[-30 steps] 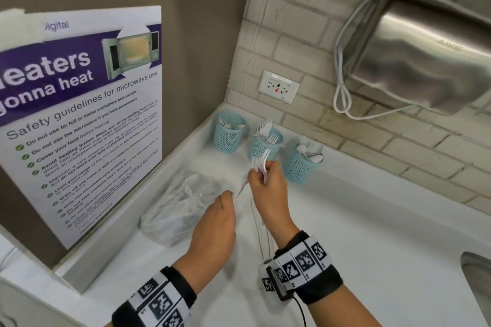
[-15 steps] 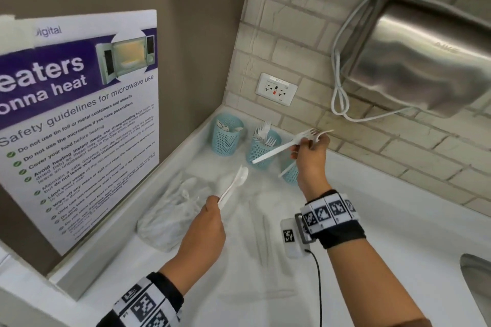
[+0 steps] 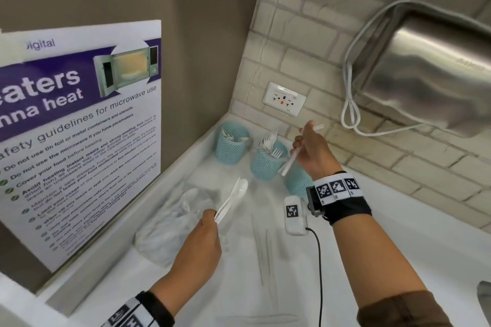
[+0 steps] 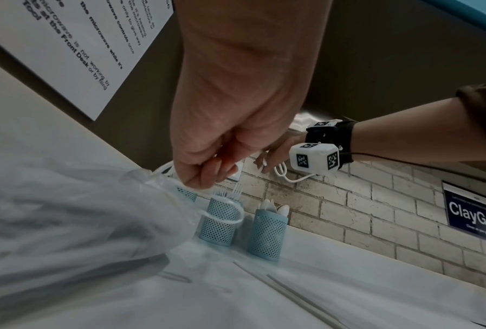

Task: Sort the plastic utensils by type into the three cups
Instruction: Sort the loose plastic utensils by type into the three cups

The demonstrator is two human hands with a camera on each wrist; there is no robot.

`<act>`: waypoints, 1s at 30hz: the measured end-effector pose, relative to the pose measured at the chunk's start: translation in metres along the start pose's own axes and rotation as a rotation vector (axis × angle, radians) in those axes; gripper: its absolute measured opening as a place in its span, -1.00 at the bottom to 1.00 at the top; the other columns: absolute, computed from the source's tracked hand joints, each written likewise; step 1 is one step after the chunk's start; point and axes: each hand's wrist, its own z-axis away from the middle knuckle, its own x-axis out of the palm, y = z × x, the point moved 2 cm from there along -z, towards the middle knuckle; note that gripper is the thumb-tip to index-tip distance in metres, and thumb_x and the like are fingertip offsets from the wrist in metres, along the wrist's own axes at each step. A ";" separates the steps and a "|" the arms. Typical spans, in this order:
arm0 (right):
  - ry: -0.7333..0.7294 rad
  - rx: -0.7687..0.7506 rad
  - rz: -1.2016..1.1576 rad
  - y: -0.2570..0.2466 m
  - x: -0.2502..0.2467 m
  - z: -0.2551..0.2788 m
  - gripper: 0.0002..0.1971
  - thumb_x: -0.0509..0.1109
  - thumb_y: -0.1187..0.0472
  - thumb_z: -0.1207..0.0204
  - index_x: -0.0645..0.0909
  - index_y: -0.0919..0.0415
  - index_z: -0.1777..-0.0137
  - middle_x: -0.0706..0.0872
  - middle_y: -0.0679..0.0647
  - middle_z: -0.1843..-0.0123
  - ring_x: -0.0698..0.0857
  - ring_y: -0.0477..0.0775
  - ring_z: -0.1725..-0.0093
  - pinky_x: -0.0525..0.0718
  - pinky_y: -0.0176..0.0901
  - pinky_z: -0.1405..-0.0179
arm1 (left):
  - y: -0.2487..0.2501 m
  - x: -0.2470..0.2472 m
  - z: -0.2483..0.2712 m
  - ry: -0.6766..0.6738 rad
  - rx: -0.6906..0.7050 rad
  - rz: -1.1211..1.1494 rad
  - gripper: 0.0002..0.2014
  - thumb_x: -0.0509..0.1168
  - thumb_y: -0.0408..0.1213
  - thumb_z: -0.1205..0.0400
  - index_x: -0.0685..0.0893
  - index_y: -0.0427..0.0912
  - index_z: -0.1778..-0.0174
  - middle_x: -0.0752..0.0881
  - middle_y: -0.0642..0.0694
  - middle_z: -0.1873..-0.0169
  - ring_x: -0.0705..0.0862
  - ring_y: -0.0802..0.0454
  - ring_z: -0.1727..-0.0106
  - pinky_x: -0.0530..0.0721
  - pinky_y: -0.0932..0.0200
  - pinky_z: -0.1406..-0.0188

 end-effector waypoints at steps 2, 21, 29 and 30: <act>-0.017 0.003 -0.077 -0.001 -0.001 -0.002 -0.84 0.10 0.36 -0.71 0.48 0.25 0.05 0.38 0.05 0.33 0.35 -0.08 0.40 0.36 -0.28 0.34 | -0.001 0.001 0.000 -0.001 0.003 -0.002 -0.88 0.00 -0.38 -0.74 0.34 -0.12 -0.13 0.36 0.09 0.43 0.38 0.22 0.52 0.45 0.46 0.53; -0.032 -0.154 0.225 0.050 -0.003 -0.071 -0.62 0.21 0.55 -0.59 0.33 0.15 -0.28 0.55 0.10 0.12 0.57 0.06 0.11 0.55 -0.22 0.04 | -0.023 0.008 -0.012 0.043 0.078 0.108 -0.82 0.00 -0.46 -0.67 0.32 -0.05 0.08 0.45 0.05 0.34 0.37 0.15 0.43 0.42 0.34 0.45; -0.064 -0.206 0.484 0.026 -0.005 -0.030 -0.32 0.30 0.38 -0.62 0.10 0.10 -0.67 0.27 0.15 -0.65 0.30 0.13 -0.61 0.35 0.12 -0.56 | -0.022 0.008 -0.014 0.042 0.075 0.201 -0.82 -0.01 -0.46 -0.69 0.34 -0.08 0.10 0.47 0.07 0.34 0.40 0.17 0.44 0.44 0.41 0.48; -0.070 -0.255 0.504 0.024 -0.002 -0.019 -0.34 0.29 0.39 -0.62 0.13 0.09 -0.66 0.31 0.14 -0.63 0.33 0.10 -0.60 0.36 0.11 -0.55 | -0.022 0.008 -0.013 0.044 0.078 0.218 -0.84 -0.01 -0.45 -0.70 0.35 -0.10 0.09 0.47 0.07 0.34 0.39 0.17 0.45 0.43 0.40 0.48</act>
